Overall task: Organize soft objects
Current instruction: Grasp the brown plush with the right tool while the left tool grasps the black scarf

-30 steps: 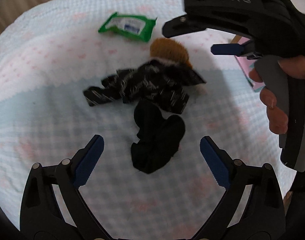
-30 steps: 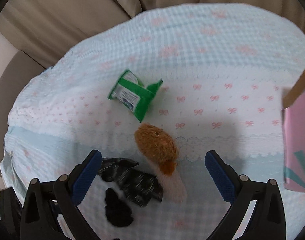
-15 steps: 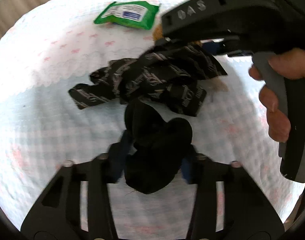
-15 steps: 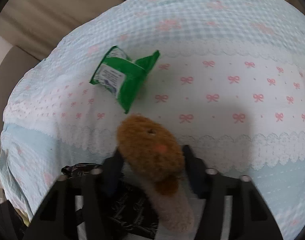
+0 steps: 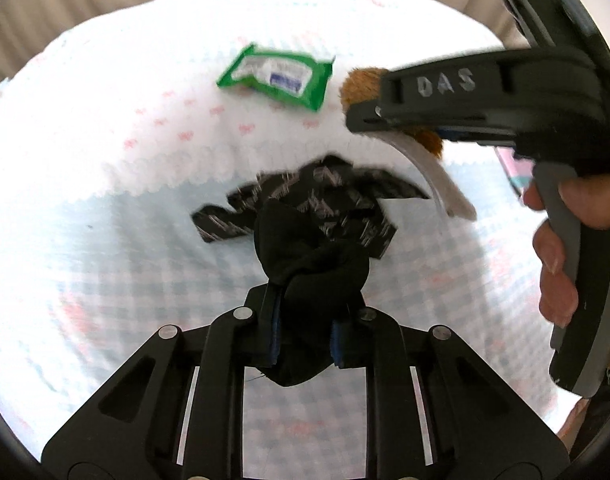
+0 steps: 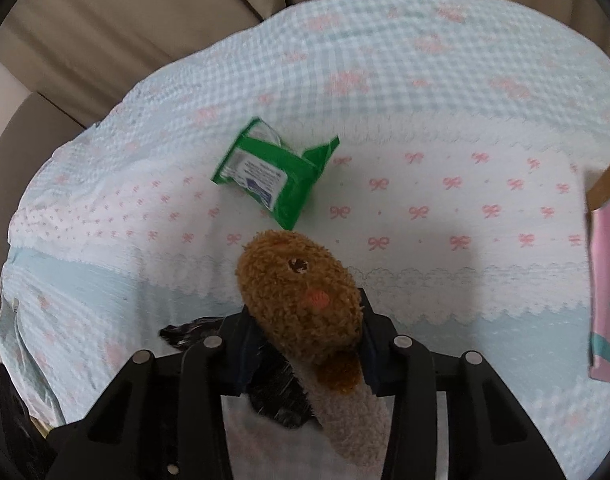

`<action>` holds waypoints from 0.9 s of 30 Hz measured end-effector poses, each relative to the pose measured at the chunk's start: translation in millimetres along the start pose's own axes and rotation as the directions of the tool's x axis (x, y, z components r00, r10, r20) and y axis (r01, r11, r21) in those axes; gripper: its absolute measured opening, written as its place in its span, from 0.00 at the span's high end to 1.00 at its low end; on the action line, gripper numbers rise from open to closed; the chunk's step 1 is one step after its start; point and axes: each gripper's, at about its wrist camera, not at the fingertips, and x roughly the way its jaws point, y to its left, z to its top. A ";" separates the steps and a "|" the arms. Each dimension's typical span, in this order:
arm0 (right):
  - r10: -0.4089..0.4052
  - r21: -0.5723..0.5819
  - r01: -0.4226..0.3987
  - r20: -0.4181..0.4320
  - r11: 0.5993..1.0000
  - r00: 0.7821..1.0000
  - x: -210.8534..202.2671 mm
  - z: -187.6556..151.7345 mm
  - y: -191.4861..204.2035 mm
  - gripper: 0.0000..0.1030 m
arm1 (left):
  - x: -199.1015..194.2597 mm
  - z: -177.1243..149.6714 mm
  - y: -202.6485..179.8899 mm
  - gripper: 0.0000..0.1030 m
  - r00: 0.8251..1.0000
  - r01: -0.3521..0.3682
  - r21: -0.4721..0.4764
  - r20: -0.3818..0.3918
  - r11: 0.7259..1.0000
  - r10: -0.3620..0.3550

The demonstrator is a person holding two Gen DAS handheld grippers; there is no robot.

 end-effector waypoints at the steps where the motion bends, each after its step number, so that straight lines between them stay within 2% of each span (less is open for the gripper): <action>1: 0.000 -0.002 0.000 0.005 1.000 1.000 -7.9 0.5 2.9 0.62 | -13.0 1.0 -1.3 0.85 1.000 -0.002 -0.002 0.009 1.000 0.002; 9: -0.003 0.021 0.001 0.096 1.000 0.995 -103.2 4.4 21.7 0.62 | -102.6 36.1 -17.0 0.85 0.993 -0.002 0.015 0.119 1.000 0.000; 15: -0.006 0.052 -0.002 0.158 0.999 0.987 -177.4 8.3 28.2 0.62 | -152.4 62.2 -36.0 0.85 0.989 0.019 0.003 0.144 1.000 -0.019; 17: -0.013 0.054 0.004 0.175 0.999 0.984 -203.3 6.4 25.8 0.62 | -166.6 61.4 -45.6 0.85 0.986 0.028 0.002 0.162 1.000 -0.028; 22: -0.025 0.090 0.006 0.221 0.996 0.975 -257.7 -5.2 3.8 0.62 | -197.1 77.2 -84.9 0.85 0.981 0.034 0.024 0.189 0.999 -0.038; 27: -0.033 0.128 -0.002 0.272 0.992 0.962 -311.4 -14.4 -38.9 0.62 | -231.4 90.1 -138.7 0.85 0.969 0.036 0.032 0.243 0.999 -0.043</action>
